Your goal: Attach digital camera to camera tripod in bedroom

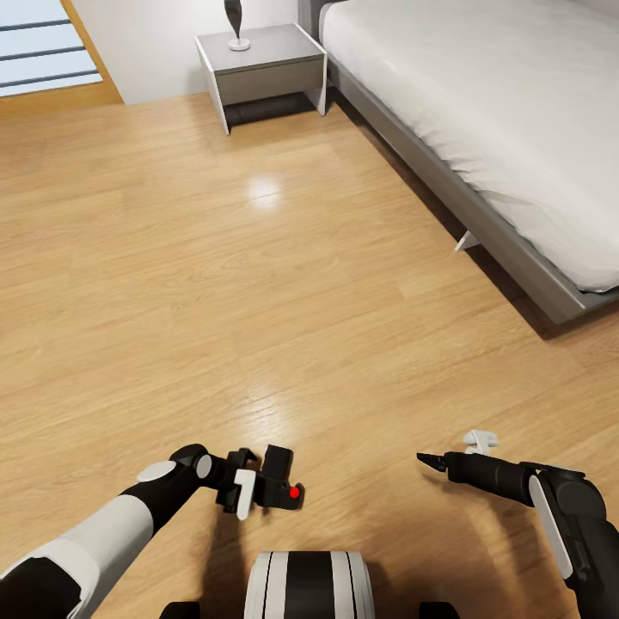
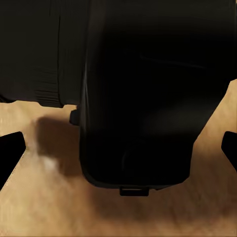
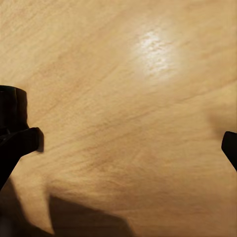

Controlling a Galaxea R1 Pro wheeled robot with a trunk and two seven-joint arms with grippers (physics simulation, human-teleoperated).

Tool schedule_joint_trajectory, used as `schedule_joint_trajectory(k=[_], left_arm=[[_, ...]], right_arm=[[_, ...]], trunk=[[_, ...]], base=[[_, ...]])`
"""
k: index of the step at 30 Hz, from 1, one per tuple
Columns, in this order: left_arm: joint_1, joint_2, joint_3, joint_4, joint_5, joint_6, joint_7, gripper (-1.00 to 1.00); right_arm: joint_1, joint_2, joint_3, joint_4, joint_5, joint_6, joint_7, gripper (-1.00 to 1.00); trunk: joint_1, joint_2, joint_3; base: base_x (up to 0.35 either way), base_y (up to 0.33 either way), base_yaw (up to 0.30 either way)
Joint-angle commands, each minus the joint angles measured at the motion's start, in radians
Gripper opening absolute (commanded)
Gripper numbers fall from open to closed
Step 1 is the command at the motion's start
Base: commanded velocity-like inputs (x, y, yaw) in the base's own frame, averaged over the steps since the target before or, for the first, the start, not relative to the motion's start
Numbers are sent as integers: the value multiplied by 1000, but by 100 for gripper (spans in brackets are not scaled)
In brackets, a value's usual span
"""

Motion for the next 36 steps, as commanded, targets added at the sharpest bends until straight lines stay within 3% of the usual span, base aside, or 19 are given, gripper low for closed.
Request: schedule_joint_trajectory(k=[1, 27, 36], left_arm=[[0, 0, -3, -2, -9, -6, 6, 100], [0, -6, -3, 17, -11, -6, 37, 100], [0, -23, -4, 56, -11, -6, 78, 100]], right_arm=[[0, 0, -1, 0, -5, 8, 0, 100], [0, 0, 0, 0, -3, 10, 1, 100], [0, 0, -1, 0, -2, 11, 1, 100]], trunk=[[0, 0, -1], [0, 0, -1], [0, 0, -1]], base=[[0, 0, 0], [0, 0, 0], [0, 0, 0]])
